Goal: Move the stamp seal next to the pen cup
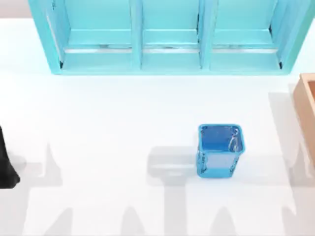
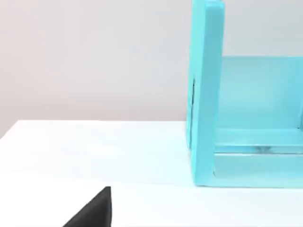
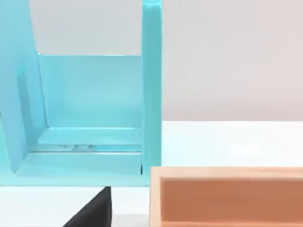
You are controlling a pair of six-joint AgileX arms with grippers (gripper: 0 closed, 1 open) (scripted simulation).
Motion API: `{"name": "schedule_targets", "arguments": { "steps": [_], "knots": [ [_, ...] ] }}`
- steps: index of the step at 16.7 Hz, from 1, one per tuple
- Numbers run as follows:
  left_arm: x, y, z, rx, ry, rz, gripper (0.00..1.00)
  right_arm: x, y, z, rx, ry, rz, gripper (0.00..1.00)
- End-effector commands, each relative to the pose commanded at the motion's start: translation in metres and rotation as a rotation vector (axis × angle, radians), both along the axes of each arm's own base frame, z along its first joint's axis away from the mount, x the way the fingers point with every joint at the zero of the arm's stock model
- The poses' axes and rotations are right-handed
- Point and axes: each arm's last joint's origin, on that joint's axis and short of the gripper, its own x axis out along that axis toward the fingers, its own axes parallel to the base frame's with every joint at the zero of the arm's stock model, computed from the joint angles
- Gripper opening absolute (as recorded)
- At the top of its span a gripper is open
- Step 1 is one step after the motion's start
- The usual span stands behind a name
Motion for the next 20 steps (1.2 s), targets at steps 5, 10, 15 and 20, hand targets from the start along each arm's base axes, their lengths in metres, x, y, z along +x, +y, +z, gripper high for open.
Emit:
{"name": "schedule_targets", "arguments": {
  "steps": [5, 10, 15, 20],
  "knots": [
    [0.0, 0.001, 0.011, 0.01, 0.058, 0.01, 1.0, 0.0, 0.0, 0.0, 0.0, 0.0, 0.0, 1.0],
    [0.015, 0.006, 0.061, 0.044, 0.333, 0.035, 1.0, 0.0, 0.0, 0.0, 0.0, 0.0, 0.0, 1.0],
    [0.077, 0.019, 0.099, 0.063, 0.82, 0.042, 1.0, 0.0, 0.0, 0.0, 0.0, 0.0, 0.0, 1.0],
    [0.15, 0.04, 0.103, 0.049, 1.264, 0.021, 1.0, 0.0, 0.0, 0.0, 0.0, 0.0, 0.0, 1.0]
  ]
}}
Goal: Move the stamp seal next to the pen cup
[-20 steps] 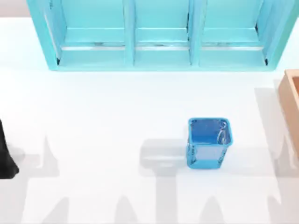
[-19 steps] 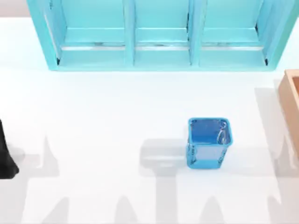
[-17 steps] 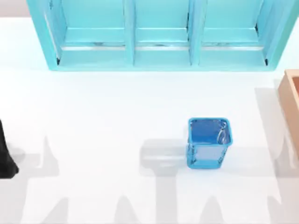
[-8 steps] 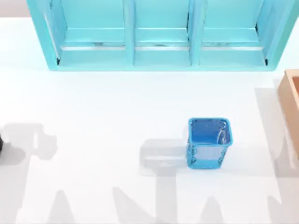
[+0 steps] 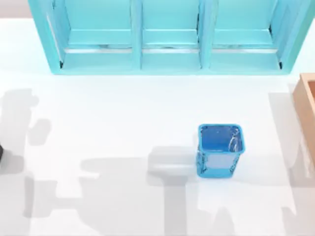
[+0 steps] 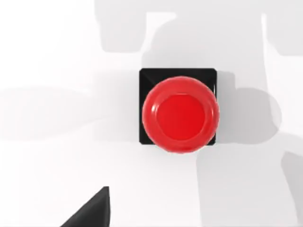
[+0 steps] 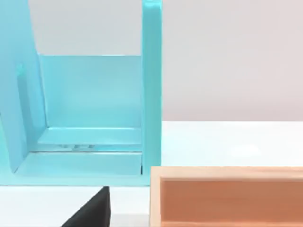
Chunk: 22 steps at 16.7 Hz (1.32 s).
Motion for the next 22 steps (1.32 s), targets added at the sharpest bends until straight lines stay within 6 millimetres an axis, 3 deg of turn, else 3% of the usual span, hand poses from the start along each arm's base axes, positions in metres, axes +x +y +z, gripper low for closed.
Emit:
{"name": "schedule_targets", "arguments": {
  "steps": [3, 6, 15, 22],
  "knots": [
    [0.036, 0.012, -0.005, -0.023, 0.175, -0.002, 1.0, 0.0, 0.0, 0.0, 0.0, 0.0, 0.0, 1.0],
    [0.06, 0.022, -0.012, -0.039, 0.28, -0.003, 1.0, 0.0, 0.0, 0.0, 0.0, 0.0, 0.0, 1.0],
    [0.067, 0.024, -0.019, -0.044, 0.31, -0.004, 1.0, 0.0, 0.0, 0.0, 0.0, 0.0, 0.0, 1.0],
    [0.07, 0.026, -0.094, -0.041, 0.295, -0.001, 1.0, 0.0, 0.0, 0.0, 0.0, 0.0, 0.0, 1.0]
  ]
}}
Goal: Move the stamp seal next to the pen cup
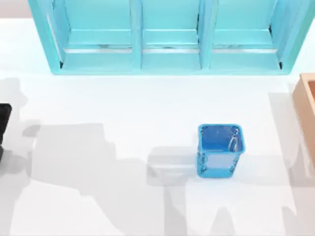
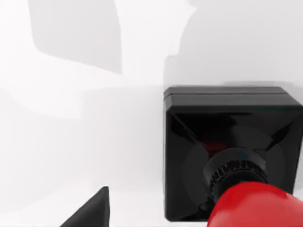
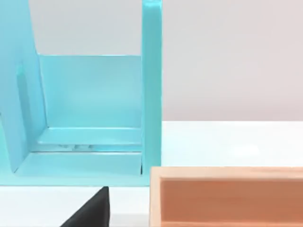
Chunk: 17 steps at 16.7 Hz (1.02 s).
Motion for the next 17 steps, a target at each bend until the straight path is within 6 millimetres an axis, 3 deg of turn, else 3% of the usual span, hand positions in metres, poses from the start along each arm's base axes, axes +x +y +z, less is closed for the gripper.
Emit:
{"name": "schedule_targets", "arguments": {
  "steps": [3, 7, 17],
  "knots": [
    [-0.004, 0.0, -0.019, -0.002, 0.012, 0.0, 1.0, 0.0, 0.0, 0.0, 0.0, 0.0, 0.0, 1.0],
    [-0.004, -0.001, -0.02, -0.002, 0.012, 0.0, 1.0, 0.0, 0.0, 0.0, 0.0, 0.0, 0.0, 1.0],
    [-0.004, -0.001, -0.02, -0.002, 0.012, 0.0, 0.25, 0.0, 0.0, 0.0, 0.0, 0.0, 0.0, 1.0]
  ]
}}
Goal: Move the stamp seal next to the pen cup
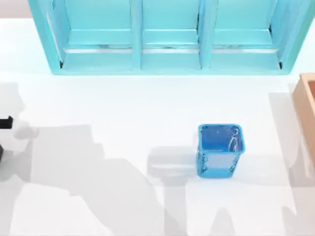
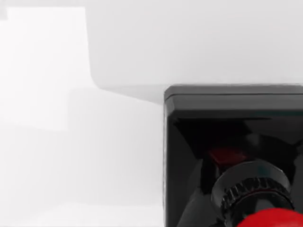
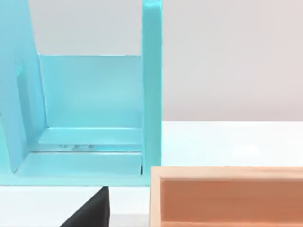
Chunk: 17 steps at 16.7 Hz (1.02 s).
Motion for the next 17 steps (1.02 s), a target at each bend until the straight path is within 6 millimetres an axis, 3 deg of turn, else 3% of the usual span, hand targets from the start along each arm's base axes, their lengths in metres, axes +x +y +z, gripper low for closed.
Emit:
{"name": "schedule_targets", "arguments": {
  "steps": [3, 4, 13, 17],
  "knots": [
    [0.0, 0.0, 0.0, 0.0, 0.0, 0.0, 0.02, 0.0, 0.0, 0.0, 0.0, 0.0, 0.0, 1.0],
    [0.0, 0.0, 0.0, 0.0, 0.0, 0.0, 0.0, 0.0, 0.0, 0.0, 0.0, 0.0, 0.0, 1.0],
    [0.001, -0.001, 0.001, 0.0, -0.001, -0.003, 0.0, 0.0, 0.0, 0.0, 0.0, 0.0, 0.0, 1.0],
    [0.015, -0.033, 0.03, 0.001, -0.006, -0.006, 0.0, 0.0, 0.0, 0.0, 0.0, 0.0, 0.0, 1.0]
  ]
}}
